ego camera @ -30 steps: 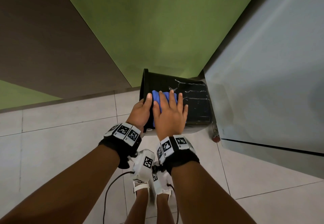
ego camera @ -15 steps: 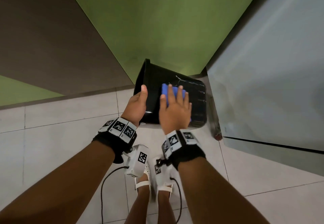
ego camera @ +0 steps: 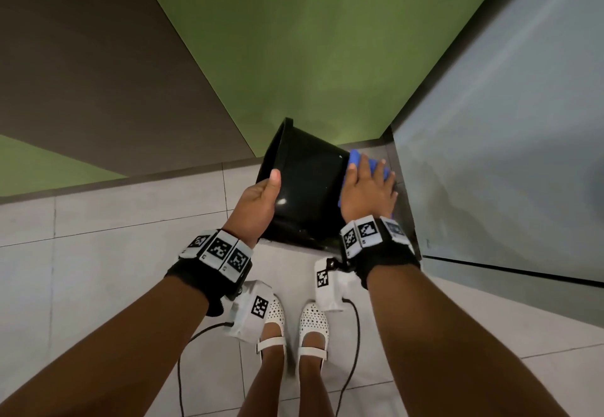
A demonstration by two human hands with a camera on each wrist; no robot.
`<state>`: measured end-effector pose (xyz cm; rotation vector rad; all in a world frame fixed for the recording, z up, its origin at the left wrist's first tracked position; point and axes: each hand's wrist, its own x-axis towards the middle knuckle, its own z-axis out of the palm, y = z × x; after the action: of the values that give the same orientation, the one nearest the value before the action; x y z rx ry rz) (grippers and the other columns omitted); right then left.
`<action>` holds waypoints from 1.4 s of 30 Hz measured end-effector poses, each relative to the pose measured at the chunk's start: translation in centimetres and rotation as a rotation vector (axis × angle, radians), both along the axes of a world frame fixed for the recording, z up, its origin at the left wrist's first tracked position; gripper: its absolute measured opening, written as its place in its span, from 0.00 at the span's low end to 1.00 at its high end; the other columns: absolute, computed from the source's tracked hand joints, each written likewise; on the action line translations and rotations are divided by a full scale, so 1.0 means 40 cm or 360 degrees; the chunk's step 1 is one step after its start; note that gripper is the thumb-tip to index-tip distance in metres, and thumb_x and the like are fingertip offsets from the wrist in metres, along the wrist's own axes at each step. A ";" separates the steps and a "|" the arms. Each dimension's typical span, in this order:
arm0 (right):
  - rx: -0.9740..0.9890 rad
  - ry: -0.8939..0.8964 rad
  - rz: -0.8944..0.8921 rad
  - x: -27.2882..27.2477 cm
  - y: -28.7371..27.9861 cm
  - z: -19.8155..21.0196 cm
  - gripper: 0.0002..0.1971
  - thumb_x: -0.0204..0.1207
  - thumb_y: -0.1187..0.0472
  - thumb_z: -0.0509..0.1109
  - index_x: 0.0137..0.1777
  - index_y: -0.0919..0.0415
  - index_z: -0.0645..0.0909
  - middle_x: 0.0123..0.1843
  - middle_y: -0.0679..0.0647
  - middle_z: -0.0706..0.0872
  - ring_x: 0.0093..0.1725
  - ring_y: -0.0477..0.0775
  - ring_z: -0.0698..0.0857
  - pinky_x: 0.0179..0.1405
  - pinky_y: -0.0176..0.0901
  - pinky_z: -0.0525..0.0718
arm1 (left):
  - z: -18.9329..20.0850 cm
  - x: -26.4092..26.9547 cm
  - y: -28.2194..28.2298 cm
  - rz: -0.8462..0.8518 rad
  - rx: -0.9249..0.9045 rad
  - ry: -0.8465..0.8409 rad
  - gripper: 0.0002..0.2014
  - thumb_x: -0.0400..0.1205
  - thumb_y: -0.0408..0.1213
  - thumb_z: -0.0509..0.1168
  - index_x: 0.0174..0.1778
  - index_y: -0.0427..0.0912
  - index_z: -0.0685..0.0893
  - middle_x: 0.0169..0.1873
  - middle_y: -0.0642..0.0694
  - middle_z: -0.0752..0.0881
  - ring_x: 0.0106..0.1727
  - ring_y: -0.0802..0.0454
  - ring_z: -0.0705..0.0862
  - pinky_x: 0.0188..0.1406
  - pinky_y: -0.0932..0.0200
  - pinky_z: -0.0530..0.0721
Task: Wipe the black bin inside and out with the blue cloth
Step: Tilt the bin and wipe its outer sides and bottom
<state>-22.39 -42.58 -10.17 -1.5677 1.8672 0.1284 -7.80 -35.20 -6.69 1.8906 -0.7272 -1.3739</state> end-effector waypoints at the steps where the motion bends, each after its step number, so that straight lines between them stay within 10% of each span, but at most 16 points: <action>1: -0.0059 -0.0045 0.0090 0.028 0.019 0.010 0.26 0.85 0.44 0.38 0.83 0.45 0.45 0.85 0.55 0.45 0.84 0.62 0.44 0.81 0.62 0.46 | -0.005 -0.001 -0.007 0.0020 -0.0001 -0.0019 0.18 0.86 0.52 0.47 0.53 0.48 0.80 0.47 0.59 0.78 0.49 0.67 0.75 0.53 0.72 0.68; 11: -0.0225 -0.0227 0.0333 0.090 0.058 -0.015 0.25 0.85 0.44 0.40 0.82 0.43 0.49 0.85 0.52 0.49 0.84 0.59 0.46 0.82 0.62 0.50 | -0.028 0.009 0.009 0.0038 -0.0014 0.0027 0.30 0.80 0.62 0.51 0.49 0.37 0.84 0.46 0.40 0.85 0.50 0.46 0.84 0.61 0.40 0.81; 16: 0.0116 -0.0110 0.0017 0.029 0.019 -0.050 0.26 0.86 0.47 0.41 0.83 0.47 0.46 0.85 0.56 0.47 0.84 0.64 0.47 0.82 0.62 0.50 | -0.054 0.023 0.034 -0.0003 0.0007 -0.0028 0.30 0.77 0.66 0.50 0.43 0.40 0.79 0.39 0.42 0.76 0.42 0.48 0.75 0.46 0.52 0.74; 23: -0.0253 -0.0353 0.0530 0.141 0.159 -0.024 0.24 0.86 0.47 0.46 0.82 0.45 0.53 0.85 0.52 0.52 0.84 0.57 0.49 0.82 0.55 0.51 | -0.093 0.023 0.006 0.0146 0.0062 0.0037 0.24 0.85 0.52 0.50 0.52 0.38 0.84 0.51 0.34 0.87 0.54 0.42 0.85 0.60 0.44 0.83; 27: -0.0097 -0.0303 0.0393 0.076 0.113 -0.133 0.25 0.86 0.46 0.44 0.82 0.45 0.49 0.85 0.53 0.48 0.84 0.57 0.47 0.83 0.56 0.51 | -0.138 0.025 0.015 0.0083 0.0015 -0.0136 0.21 0.85 0.51 0.52 0.36 0.39 0.79 0.30 0.42 0.79 0.34 0.51 0.77 0.39 0.56 0.77; 32: 0.0170 -0.0125 -0.0022 -0.002 0.045 -0.295 0.26 0.86 0.48 0.44 0.83 0.50 0.48 0.85 0.59 0.50 0.84 0.61 0.49 0.83 0.57 0.50 | -0.224 0.026 0.028 0.0008 0.0053 -0.0153 0.22 0.85 0.52 0.51 0.30 0.40 0.72 0.26 0.46 0.71 0.30 0.53 0.71 0.36 0.60 0.72; 42: -0.0115 -0.0312 0.0460 0.125 0.120 -0.369 0.25 0.85 0.45 0.46 0.82 0.44 0.50 0.85 0.51 0.49 0.84 0.57 0.47 0.83 0.55 0.51 | -0.402 0.015 -0.036 0.0015 0.0137 -0.0307 0.24 0.86 0.49 0.48 0.54 0.35 0.84 0.52 0.37 0.86 0.52 0.45 0.81 0.56 0.58 0.75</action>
<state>-17.38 -37.77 -24.94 -1.8240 1.5042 0.0342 -7.19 -36.66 -22.77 2.1132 -0.7614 -1.2463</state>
